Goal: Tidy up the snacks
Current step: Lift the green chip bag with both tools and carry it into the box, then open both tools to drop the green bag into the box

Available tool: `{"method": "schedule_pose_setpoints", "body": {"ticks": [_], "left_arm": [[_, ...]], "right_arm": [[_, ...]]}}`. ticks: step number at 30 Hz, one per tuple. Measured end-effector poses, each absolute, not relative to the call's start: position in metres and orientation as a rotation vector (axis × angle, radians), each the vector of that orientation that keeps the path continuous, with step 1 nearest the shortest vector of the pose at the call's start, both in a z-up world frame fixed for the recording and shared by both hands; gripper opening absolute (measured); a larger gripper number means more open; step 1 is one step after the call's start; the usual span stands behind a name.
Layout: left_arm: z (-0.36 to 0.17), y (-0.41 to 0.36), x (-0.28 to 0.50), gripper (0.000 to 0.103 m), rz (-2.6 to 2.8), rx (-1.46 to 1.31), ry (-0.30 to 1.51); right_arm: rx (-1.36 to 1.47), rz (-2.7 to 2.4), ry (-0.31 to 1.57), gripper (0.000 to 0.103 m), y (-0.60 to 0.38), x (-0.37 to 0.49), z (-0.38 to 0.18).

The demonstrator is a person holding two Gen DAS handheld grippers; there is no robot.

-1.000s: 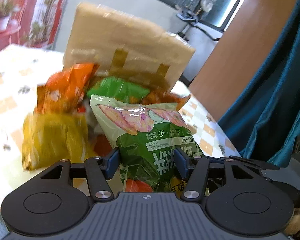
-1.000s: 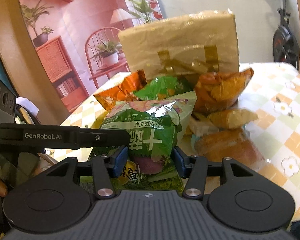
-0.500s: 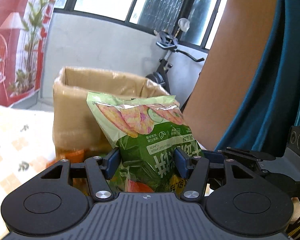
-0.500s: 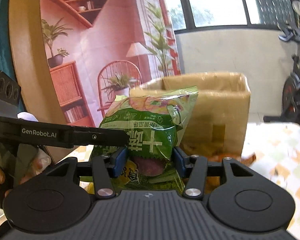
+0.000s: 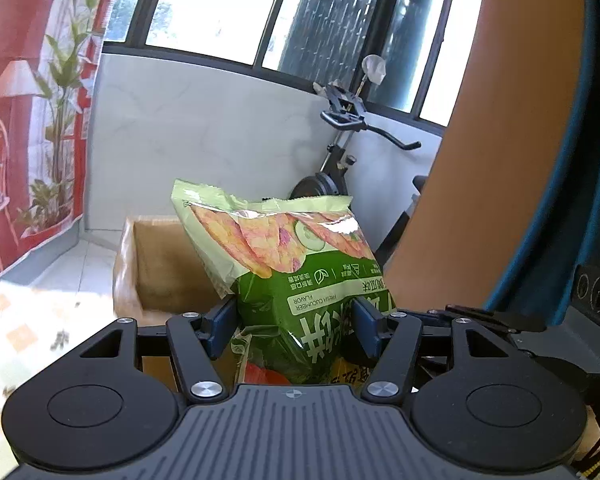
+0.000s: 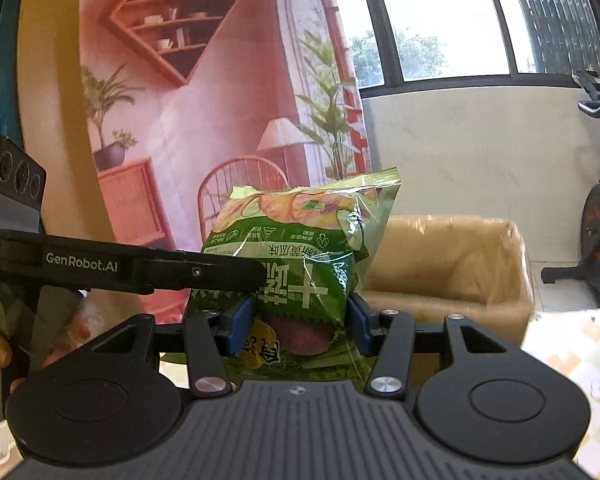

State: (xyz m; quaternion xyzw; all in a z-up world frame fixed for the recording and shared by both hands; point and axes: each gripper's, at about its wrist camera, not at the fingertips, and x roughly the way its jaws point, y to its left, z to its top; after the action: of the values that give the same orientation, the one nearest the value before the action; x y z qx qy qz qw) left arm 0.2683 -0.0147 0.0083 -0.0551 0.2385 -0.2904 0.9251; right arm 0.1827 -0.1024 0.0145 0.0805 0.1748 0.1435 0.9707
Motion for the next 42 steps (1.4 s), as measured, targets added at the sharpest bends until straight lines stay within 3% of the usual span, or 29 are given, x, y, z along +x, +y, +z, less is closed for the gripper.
{"method": "schedule_pose_setpoints", "body": {"ticks": [14, 23, 32, 42], "left_arm": [[-0.011, -0.049, 0.403, 0.070, -0.547, -0.148, 0.767], [-0.045, -0.041, 0.439, 0.072, -0.482, -0.245, 0.909], [-0.023, -0.010, 0.433, 0.073, -0.441, -0.233, 0.836], [0.028, 0.042, 0.344, 0.073, -0.395, -0.101, 0.659]], "right_arm": [[0.307, 0.231, 0.539, 0.053, -0.168, 0.315, 0.016], [0.421, 0.190, 0.698, 0.053, -0.192, 0.363, -0.006], [0.394, 0.123, 0.709, 0.056, -0.190, 0.361, -0.014], [0.256, 0.119, 0.534, 0.056, -0.171, 0.294, 0.011]]}}
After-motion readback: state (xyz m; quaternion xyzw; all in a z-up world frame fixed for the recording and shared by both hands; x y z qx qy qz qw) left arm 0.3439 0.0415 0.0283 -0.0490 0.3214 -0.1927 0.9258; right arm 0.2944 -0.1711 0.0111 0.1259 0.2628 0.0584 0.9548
